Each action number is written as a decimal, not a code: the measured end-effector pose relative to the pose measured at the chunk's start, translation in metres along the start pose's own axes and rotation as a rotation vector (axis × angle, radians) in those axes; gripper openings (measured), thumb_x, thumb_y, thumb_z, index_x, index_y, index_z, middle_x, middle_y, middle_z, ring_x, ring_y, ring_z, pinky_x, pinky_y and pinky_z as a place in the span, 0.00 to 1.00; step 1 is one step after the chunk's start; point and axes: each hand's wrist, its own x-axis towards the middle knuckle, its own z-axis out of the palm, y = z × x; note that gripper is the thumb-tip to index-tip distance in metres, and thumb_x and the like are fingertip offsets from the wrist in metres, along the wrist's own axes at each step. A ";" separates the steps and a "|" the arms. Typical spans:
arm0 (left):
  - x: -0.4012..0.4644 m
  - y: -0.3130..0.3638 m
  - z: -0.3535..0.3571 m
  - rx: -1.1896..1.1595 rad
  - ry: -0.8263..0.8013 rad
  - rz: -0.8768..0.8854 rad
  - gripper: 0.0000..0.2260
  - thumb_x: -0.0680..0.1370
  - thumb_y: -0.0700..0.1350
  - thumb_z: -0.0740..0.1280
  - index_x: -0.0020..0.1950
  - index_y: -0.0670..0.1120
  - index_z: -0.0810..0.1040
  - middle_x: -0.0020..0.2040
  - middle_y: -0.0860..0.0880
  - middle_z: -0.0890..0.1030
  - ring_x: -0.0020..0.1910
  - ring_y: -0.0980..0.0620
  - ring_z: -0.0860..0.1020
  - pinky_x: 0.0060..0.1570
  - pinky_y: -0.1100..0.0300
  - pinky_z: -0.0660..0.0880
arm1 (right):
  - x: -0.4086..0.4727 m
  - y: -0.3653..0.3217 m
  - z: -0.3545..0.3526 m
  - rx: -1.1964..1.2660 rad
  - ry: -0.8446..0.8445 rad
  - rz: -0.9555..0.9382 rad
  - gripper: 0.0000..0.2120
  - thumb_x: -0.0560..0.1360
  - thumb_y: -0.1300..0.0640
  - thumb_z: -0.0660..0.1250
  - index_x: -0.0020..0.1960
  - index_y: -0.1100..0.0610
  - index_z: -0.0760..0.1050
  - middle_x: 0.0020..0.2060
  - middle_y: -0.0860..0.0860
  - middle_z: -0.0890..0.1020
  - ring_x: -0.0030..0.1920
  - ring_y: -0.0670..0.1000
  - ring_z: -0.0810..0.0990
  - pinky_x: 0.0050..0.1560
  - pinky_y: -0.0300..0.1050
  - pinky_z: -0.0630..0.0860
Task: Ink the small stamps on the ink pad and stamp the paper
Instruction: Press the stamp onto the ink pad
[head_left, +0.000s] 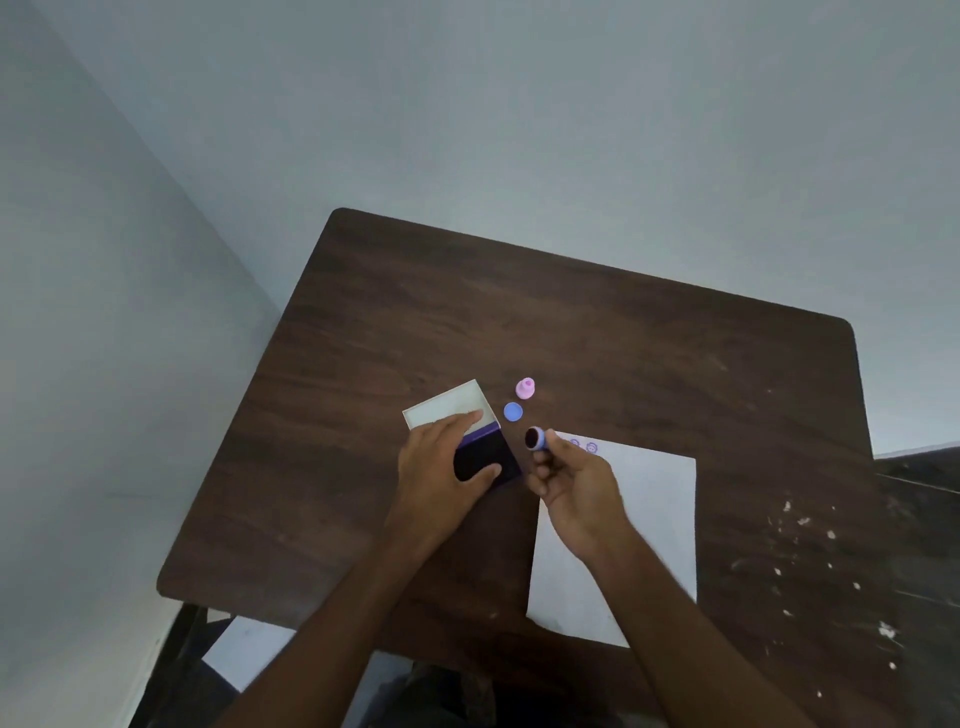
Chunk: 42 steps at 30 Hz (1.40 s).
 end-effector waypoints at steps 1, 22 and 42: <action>0.001 0.011 -0.003 -0.075 -0.022 -0.007 0.26 0.70 0.56 0.73 0.66 0.54 0.73 0.62 0.56 0.77 0.59 0.58 0.72 0.60 0.59 0.67 | -0.003 -0.006 -0.004 0.108 -0.006 0.033 0.09 0.74 0.59 0.66 0.48 0.63 0.82 0.35 0.55 0.80 0.35 0.50 0.73 0.35 0.43 0.71; 0.003 0.140 0.022 -0.372 -0.077 0.213 0.17 0.67 0.48 0.78 0.53 0.46 0.82 0.51 0.53 0.82 0.49 0.56 0.79 0.50 0.71 0.74 | -0.041 -0.041 -0.048 0.657 -0.222 0.012 0.15 0.73 0.60 0.68 0.58 0.64 0.76 0.45 0.59 0.82 0.42 0.54 0.80 0.46 0.44 0.78; 0.016 0.148 0.039 -0.348 -0.035 0.320 0.16 0.66 0.51 0.77 0.51 0.54 0.79 0.49 0.63 0.77 0.47 0.67 0.76 0.50 0.79 0.68 | -0.037 -0.050 -0.057 0.726 -0.189 0.001 0.14 0.73 0.59 0.67 0.56 0.64 0.78 0.45 0.59 0.84 0.40 0.56 0.82 0.42 0.45 0.80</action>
